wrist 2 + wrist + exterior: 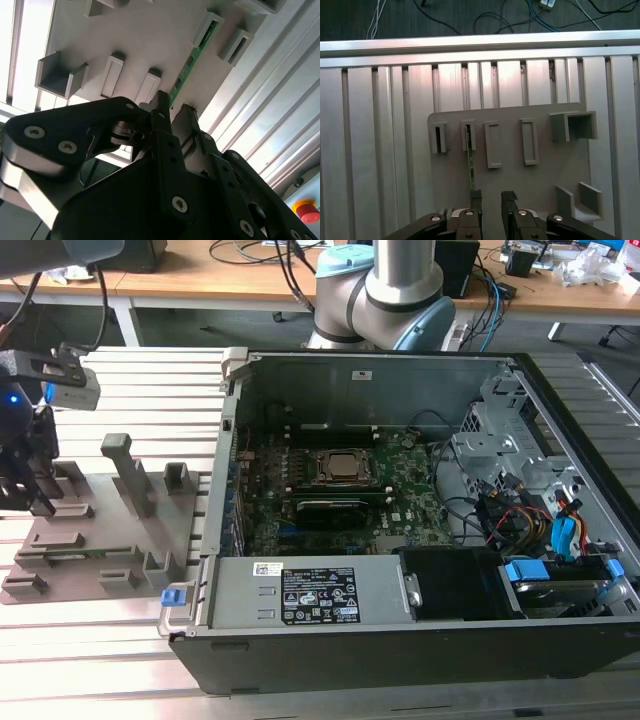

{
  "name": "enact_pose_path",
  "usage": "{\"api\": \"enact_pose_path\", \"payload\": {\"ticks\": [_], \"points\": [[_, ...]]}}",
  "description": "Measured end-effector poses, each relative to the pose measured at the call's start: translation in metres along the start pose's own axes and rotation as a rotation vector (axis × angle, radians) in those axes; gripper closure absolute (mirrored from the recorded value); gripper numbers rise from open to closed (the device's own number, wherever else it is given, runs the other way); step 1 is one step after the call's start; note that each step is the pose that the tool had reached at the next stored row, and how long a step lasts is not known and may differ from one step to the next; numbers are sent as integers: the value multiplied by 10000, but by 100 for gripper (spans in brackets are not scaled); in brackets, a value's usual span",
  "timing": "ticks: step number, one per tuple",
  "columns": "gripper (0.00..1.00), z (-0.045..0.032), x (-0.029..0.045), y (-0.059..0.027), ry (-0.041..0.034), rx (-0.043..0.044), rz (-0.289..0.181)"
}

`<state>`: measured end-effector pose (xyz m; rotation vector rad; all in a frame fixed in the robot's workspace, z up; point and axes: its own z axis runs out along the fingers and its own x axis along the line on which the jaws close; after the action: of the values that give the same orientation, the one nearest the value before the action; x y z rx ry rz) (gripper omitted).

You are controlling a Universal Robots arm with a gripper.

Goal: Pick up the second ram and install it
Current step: 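Pick up the second ram and move it above second insertion slot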

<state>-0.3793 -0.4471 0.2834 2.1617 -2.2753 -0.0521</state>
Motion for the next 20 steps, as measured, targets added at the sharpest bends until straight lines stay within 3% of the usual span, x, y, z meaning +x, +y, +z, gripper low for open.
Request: {"api": "enact_pose_path", "payload": {"ticks": [20], "points": [[70, 222, 5, -6, 1, 0, 0]]}}
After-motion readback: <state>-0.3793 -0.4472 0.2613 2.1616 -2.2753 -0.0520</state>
